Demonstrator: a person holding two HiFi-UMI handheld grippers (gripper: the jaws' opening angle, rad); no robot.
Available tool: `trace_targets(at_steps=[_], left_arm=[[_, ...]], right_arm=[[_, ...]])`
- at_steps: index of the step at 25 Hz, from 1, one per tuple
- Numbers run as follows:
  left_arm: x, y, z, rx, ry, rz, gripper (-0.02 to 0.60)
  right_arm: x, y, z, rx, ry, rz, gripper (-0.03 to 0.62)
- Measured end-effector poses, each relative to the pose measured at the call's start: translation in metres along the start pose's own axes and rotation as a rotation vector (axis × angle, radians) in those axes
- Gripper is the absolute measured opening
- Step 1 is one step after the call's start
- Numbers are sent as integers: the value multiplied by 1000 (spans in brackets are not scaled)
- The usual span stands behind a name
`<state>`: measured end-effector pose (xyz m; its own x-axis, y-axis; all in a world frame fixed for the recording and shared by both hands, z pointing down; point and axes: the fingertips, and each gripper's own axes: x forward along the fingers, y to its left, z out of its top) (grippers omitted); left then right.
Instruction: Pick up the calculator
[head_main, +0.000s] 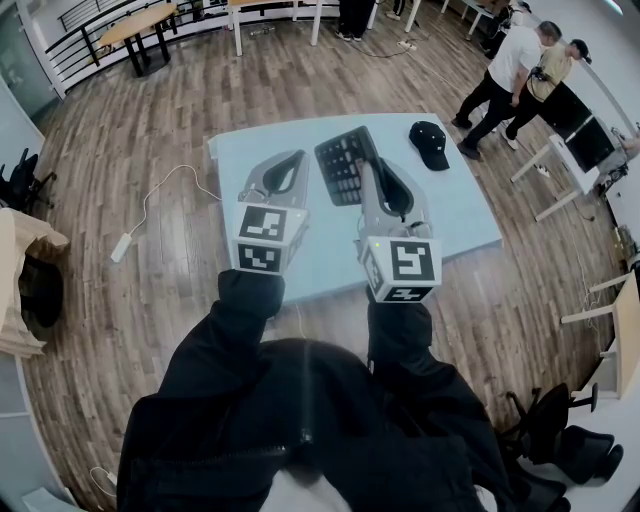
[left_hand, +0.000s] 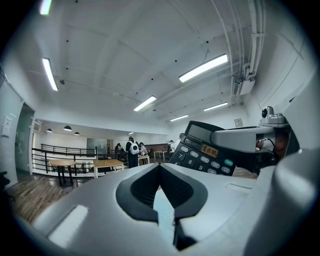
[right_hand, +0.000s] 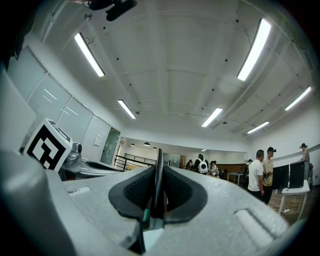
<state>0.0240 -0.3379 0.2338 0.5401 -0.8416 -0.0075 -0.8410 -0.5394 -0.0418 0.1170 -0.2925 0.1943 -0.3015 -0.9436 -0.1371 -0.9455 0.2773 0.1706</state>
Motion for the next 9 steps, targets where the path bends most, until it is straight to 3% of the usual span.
trace_targets(at_steps=[9], left_arm=[[-3,-4,3,2,-9,-5,-2]], right_arm=[[-4,0,2,-1,-3,-2,48]])
